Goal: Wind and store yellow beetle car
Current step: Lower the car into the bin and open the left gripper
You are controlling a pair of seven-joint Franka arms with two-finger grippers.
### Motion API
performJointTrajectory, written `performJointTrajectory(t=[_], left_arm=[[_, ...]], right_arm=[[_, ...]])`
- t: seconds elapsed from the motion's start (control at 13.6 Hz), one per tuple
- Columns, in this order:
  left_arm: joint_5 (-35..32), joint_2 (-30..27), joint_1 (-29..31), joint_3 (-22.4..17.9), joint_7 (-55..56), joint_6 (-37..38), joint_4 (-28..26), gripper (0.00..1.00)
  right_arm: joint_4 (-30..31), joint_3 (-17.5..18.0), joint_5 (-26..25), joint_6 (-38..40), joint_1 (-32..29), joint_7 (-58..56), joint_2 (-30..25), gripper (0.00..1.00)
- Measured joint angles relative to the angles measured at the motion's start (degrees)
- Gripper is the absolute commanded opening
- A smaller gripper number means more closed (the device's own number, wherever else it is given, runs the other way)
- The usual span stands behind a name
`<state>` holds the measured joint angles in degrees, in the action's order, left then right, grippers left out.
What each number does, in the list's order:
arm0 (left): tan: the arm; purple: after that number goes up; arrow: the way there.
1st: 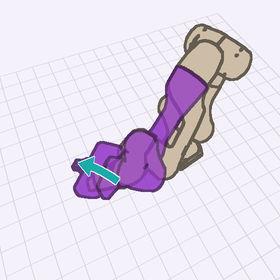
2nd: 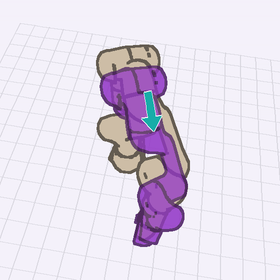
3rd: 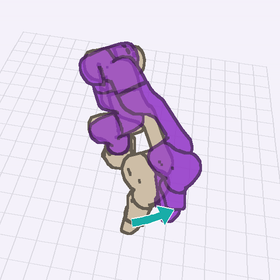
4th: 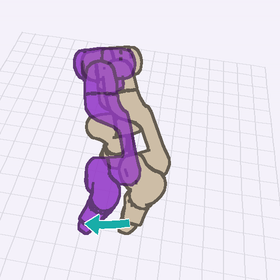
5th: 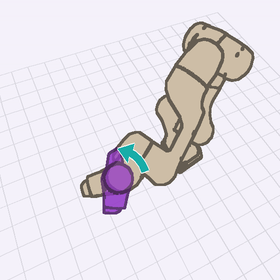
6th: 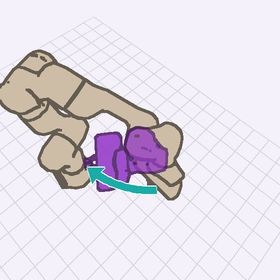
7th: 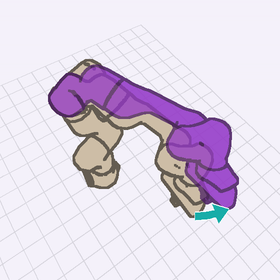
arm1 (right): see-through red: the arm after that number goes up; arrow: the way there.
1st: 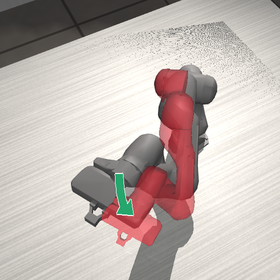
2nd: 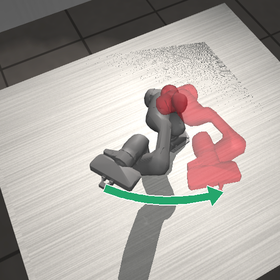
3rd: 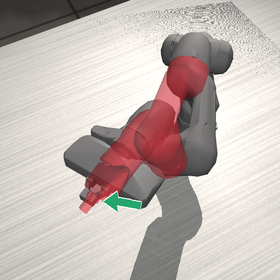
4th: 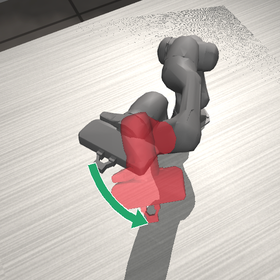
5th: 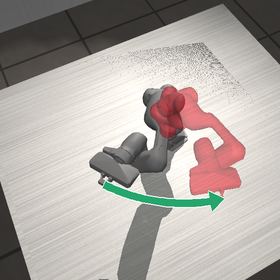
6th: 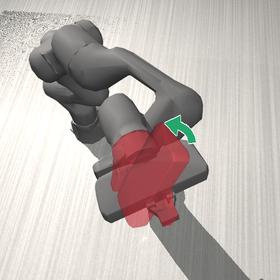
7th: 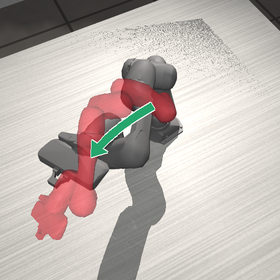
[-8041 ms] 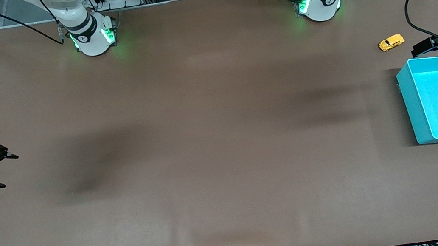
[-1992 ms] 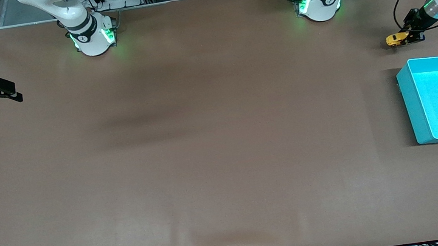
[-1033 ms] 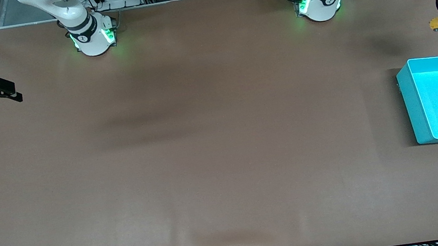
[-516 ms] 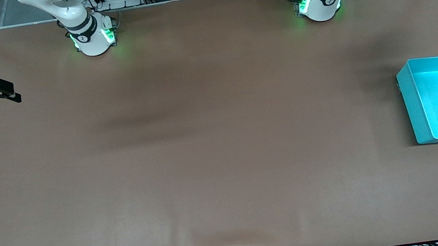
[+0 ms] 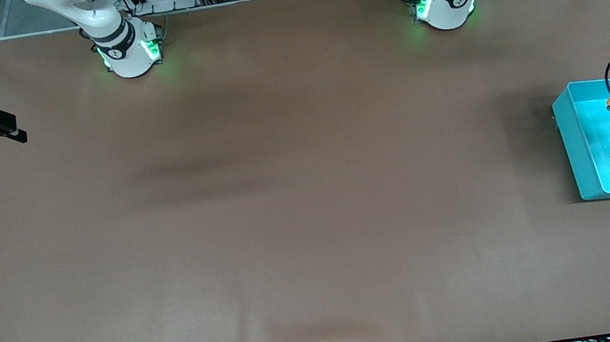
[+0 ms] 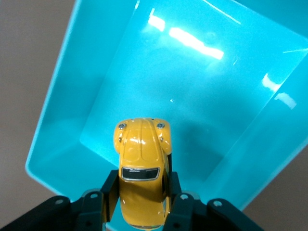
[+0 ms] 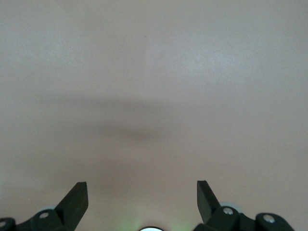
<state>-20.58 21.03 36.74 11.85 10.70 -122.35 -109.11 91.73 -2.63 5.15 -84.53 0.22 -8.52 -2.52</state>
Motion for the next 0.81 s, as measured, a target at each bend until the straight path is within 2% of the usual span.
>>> performJointTrajectory(t=[0.3, 0.74, 0.81], left_arm=[[-4.38, 5.94, 0.17, -0.29, -5.39, -3.47, 2.53, 0.18], [-4.63, 7.96, 0.74, -0.43, -14.89, -3.58, 4.90, 0.19], [-4.63, 8.42, 0.98, -0.46, -15.33, -3.74, 5.12, 0.22]], right_arm=[[-0.01, -0.10, -0.07, 0.00, 0.00, 0.00, 0.00, 1.00], [-0.01, -0.75, -0.34, 0.00, -0.01, 0.00, 0.00, 1.00], [-0.02, -1.01, -0.37, -0.01, -0.01, 0.00, 0.00, 1.00]])
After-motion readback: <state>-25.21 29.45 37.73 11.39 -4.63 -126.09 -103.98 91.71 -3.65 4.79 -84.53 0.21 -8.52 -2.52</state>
